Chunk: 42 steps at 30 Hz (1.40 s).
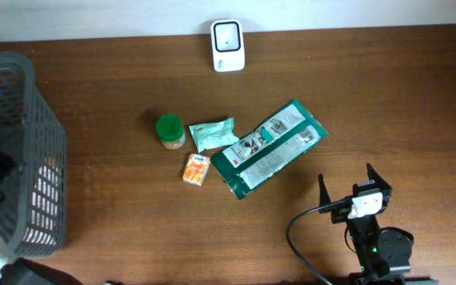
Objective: Scan the item barcode
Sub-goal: 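Grasp the white gold-capped tube in the basket and lift it out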
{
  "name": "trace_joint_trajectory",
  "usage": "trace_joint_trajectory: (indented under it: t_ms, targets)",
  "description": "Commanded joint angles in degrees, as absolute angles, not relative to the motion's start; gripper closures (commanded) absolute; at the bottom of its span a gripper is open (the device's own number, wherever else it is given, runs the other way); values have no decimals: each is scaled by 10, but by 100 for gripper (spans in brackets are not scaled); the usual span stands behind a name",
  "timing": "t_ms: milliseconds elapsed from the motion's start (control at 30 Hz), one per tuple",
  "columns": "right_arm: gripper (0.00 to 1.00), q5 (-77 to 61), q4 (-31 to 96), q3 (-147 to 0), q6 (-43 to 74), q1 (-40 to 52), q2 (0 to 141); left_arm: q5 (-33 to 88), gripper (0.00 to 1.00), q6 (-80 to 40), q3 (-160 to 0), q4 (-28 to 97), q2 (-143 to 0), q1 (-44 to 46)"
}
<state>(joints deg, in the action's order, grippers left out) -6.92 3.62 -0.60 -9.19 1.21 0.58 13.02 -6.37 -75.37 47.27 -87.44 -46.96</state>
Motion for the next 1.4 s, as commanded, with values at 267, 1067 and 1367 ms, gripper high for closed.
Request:
trace_joint_trajectory:
  t_ms: [267,1067,1367]
  targets:
    - [2,-69,39,-3,-90,15,2,157,45,120,-706,442,-1008,-537]
    - [2,-69,39,-3,-90,15,2,283,36,318,-726,530,-1095,-536]
    - [2,-69,39,-3,-90,15,2,304,78,318,-714,512,-1139,-534]
